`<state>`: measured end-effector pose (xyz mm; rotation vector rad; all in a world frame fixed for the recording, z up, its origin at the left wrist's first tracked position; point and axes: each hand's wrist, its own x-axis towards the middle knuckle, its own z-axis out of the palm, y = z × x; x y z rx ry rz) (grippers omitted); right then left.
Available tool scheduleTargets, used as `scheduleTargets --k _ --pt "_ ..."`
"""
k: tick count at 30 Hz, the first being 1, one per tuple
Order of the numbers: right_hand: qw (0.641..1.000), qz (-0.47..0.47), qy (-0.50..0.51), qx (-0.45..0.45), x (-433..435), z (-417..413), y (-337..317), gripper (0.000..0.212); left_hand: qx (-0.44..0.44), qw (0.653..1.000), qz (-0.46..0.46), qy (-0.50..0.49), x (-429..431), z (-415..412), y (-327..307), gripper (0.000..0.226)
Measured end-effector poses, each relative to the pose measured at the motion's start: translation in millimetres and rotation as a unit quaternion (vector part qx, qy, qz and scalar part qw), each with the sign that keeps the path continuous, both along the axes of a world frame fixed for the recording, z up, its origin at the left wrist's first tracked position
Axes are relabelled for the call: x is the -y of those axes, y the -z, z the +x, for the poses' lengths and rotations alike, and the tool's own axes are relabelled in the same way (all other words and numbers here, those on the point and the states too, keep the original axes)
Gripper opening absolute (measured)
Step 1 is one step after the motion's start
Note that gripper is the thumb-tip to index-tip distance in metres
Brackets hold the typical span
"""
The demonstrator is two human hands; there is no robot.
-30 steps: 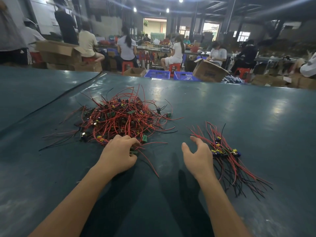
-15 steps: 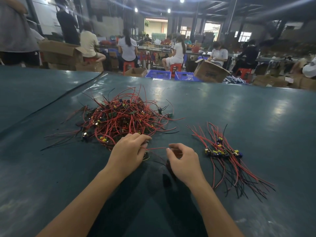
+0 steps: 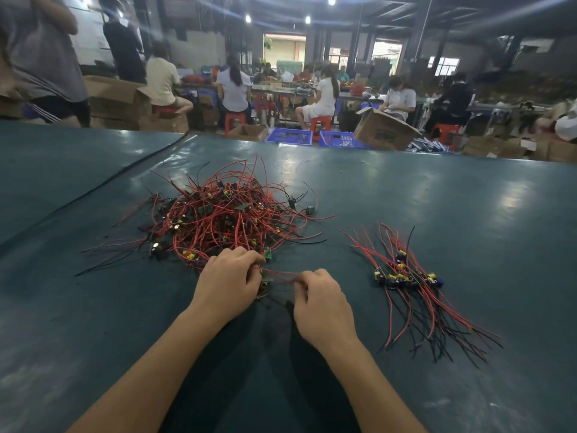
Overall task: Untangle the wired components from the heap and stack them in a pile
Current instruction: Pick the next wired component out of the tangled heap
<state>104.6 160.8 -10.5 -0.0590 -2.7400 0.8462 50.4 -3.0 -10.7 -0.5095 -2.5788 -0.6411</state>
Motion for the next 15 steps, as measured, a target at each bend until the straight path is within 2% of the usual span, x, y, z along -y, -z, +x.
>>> scheduleTargets --k 5,7,10,12,15 --pt "0.976 -0.173 0.059 -0.114 -13 -6 -5 0.015 -0.002 1.000 -0.018 -0.011 1 -1 2 0.027" --pt "0.957 -0.223 0.061 -0.173 -13 -7 -8 0.013 0.005 0.999 -0.025 -0.020 2 0 2 0.028" --pt "0.935 -0.278 0.048 -0.215 -11 -7 -10 0.013 -0.003 0.999 -0.031 -0.027 0 2 3 0.033" --pt "0.927 -0.290 0.039 -0.233 -10 -7 -10 0.012 -0.045 0.999 -0.013 -0.023 -1 3 1 0.035" --pt "0.926 -0.282 0.019 -0.250 -9 -6 -10 0.011 -0.154 0.988 0.032 -0.003 -7 7 -7 0.021"
